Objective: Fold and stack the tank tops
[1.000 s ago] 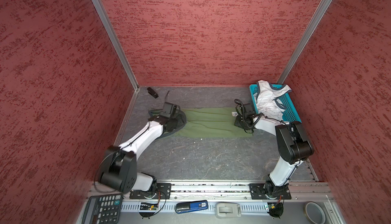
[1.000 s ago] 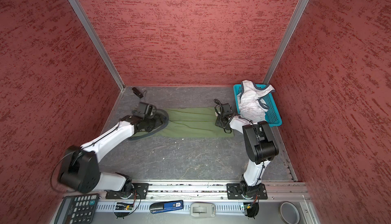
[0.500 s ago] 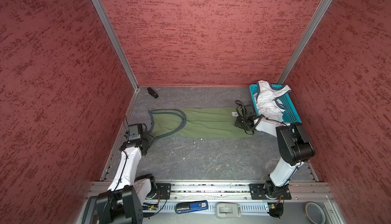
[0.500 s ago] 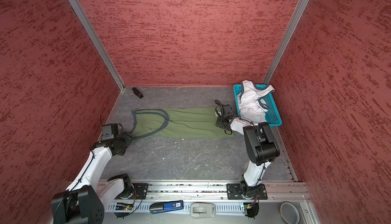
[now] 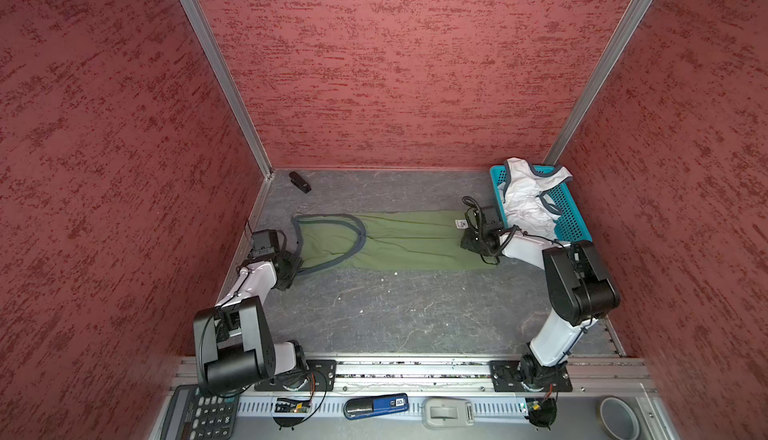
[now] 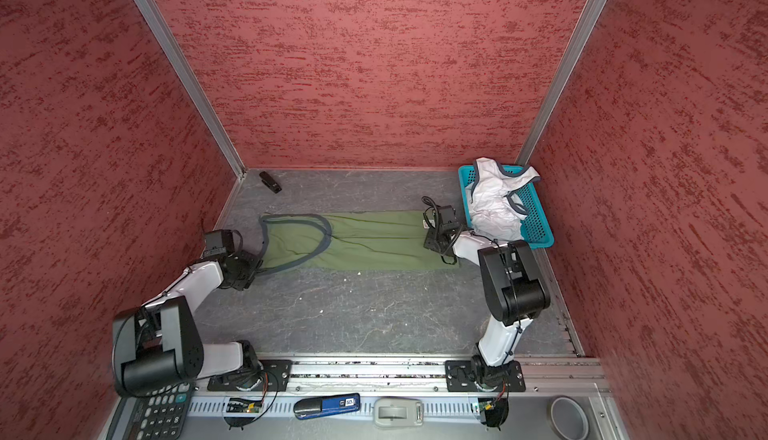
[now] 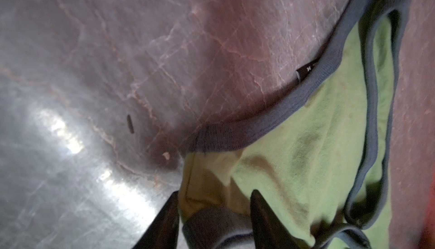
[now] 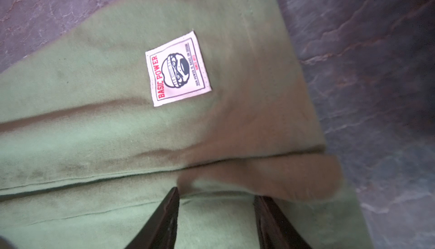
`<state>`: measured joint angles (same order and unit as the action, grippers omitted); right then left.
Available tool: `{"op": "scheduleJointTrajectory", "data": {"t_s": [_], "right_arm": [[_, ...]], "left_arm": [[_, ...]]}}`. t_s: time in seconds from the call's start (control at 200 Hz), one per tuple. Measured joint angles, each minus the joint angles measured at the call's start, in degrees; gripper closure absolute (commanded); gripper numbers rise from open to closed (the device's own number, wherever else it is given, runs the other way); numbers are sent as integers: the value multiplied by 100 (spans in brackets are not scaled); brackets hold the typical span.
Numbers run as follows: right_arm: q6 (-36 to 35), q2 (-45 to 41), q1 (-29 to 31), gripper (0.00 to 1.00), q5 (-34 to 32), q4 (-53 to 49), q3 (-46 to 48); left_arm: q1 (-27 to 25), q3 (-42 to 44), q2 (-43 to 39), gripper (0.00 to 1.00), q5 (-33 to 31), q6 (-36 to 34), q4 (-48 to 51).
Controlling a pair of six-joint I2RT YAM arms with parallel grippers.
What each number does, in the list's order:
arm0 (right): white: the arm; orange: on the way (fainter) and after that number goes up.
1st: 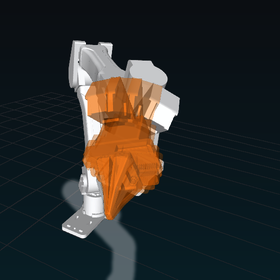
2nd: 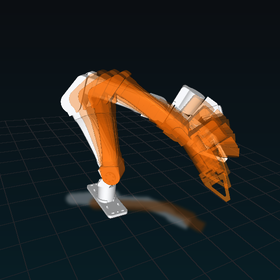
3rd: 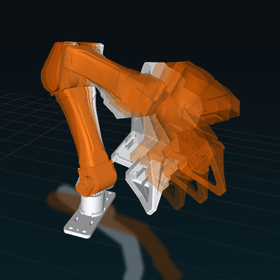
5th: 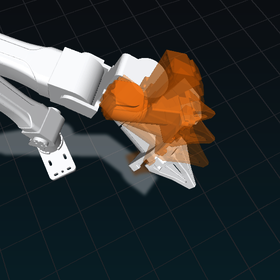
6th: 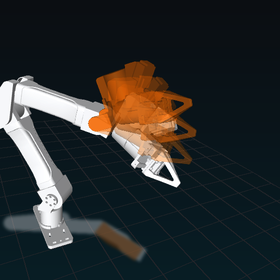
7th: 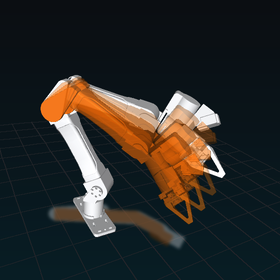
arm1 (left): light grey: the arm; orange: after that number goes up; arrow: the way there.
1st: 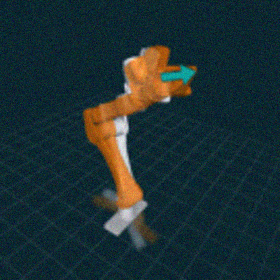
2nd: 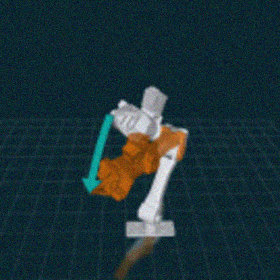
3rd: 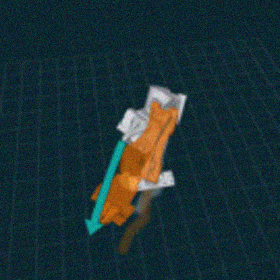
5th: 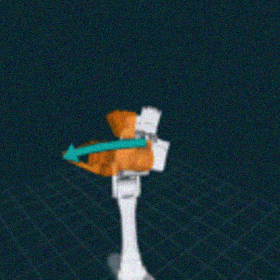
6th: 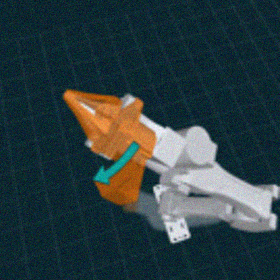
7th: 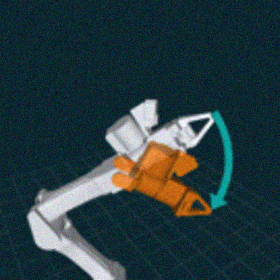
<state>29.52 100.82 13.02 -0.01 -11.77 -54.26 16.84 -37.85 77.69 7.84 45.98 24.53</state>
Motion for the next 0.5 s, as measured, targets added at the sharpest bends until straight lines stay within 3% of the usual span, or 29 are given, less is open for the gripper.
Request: {"op": "scheduleJointTrajectory", "data": {"t_s": [0.11,0.235,0.501], "right_arm": [[0,0,0,46,0,0,0],[0,0,0,46,0,2,0],[0,0,0,46,-4,4,0]], "left_arm": [[4,-114,247,78,68,-11,-96],[4,-254,302,87,103,33,-87],[83,-782,407,86,111,24,33]]}}
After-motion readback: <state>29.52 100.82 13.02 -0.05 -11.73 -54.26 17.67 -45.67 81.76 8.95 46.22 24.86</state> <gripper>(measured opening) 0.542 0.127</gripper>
